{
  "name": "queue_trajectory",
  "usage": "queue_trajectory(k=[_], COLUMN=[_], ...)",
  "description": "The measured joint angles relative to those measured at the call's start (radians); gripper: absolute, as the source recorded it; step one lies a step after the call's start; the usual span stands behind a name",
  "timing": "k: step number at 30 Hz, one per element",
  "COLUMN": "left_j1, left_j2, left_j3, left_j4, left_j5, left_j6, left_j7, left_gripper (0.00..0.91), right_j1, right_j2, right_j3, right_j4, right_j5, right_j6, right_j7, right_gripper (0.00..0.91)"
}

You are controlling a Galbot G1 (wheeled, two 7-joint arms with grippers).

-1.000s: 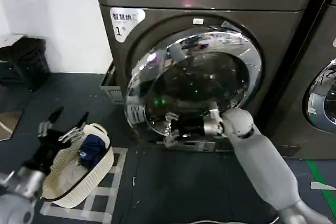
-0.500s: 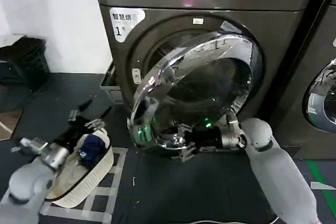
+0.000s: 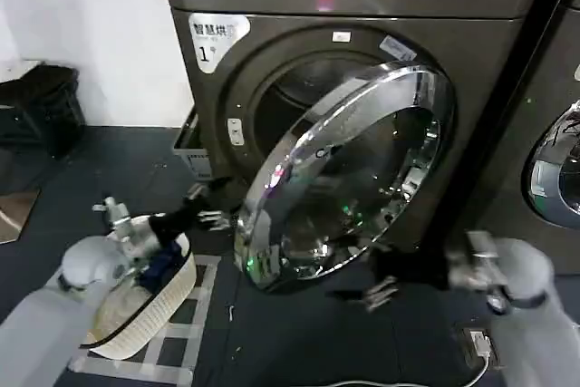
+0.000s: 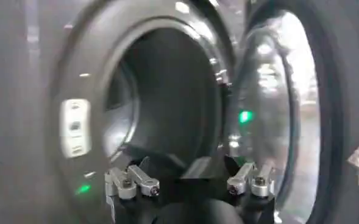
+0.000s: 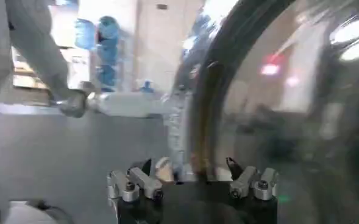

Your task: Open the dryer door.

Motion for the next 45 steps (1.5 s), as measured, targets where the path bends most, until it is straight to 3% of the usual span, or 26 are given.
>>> queue_trajectory(k=[4,8,11,13,16,22,27,30,35,40,45], left_j1=[-0.040,-0.083,-0.113,-0.138,-0.174,-0.248,-0.317,-0.360,-0.428,-0.500,-0.569], left_j2=[-0.016,-0.022,-0.023,-0.023,-0.019,-0.033,-0.062,-0.078,-0.119,-0.190,-0.251], left_j3=[0.067,0.131,0.186,0.227,0.284,0.394,0.496,0.565,0.677,0.763,0.844], left_j4=[0.007,-0.007,-0.012,-0.007,0.000,0.009,0.033,0.046,0.062,0.090,0.128], left_j5=[0.005,-0.003,-0.007,-0.007,-0.020,-0.024,0.016,0.003,-0.022,-0.046,-0.064], left_j6=[-0.042,-0.065,-0.083,-0.092,-0.098,-0.107,-0.147,-0.155,-0.146,-0.149,-0.176], left_j7=[0.057,0.112,0.119,0.118,0.116,0.117,0.075,0.051,0.008,-0.019,-0.048], left_gripper=[0.907,0.907,0.907,0.907,0.907,0.907,0.907,0.907,0.907,0.907,0.907], right_j1=[-0.071,-0.127,-0.156,-0.172,-0.202,-0.256,-0.292,-0.311,-0.319,-0.330,-0.365], right_j2=[0.035,0.071,0.085,0.082,0.084,0.080,0.054,0.033,0.015,-0.007,-0.015], right_j3=[0.163,0.296,0.390,0.445,0.525,0.643,0.718,0.768,0.838,0.924,1.029], right_j4=[0.032,0.031,0.039,0.038,0.052,0.046,0.017,0.011,0.040,0.050,0.041], right_j5=[0.026,-0.004,-0.007,-0.038,-0.030,-0.034,-0.017,0.003,0.028,0.048,-0.008], right_j6=[0.008,0.018,0.014,0.037,0.054,-0.040,0.001,-0.020,-0.034,-0.072,-0.110], right_j7=[0.002,0.031,0.118,0.183,0.310,0.685,0.917,1.031,1.169,1.195,1.250], right_gripper=[0.907,0.907,0.907,0.907,0.907,0.907,0.907,0.907,0.907,0.907,0.907])
